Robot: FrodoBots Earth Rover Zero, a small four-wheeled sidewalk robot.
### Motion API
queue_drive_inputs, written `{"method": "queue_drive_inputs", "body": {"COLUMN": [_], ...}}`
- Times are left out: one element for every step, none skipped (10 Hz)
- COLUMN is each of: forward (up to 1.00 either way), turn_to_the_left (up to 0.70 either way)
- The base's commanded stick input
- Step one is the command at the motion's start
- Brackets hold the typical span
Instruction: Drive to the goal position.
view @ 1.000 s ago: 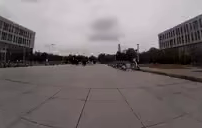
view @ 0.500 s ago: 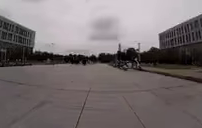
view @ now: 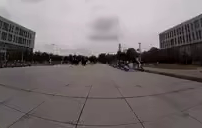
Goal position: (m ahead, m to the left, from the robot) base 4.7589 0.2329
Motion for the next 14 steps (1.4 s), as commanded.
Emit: {"method": "queue_drive_inputs", "body": {"forward": [0.7,0.7,0.7,0.7,0.7,0.7,0.7,0.7,0.7,0.7,0.7,0.7,0.7,0.7], "turn_to_the_left": [0.01,0.01,0.01,0.01,0.01,0.01,0.01,0.01,0.01,0.01,0.01,0.01,0.01,0.01]}}
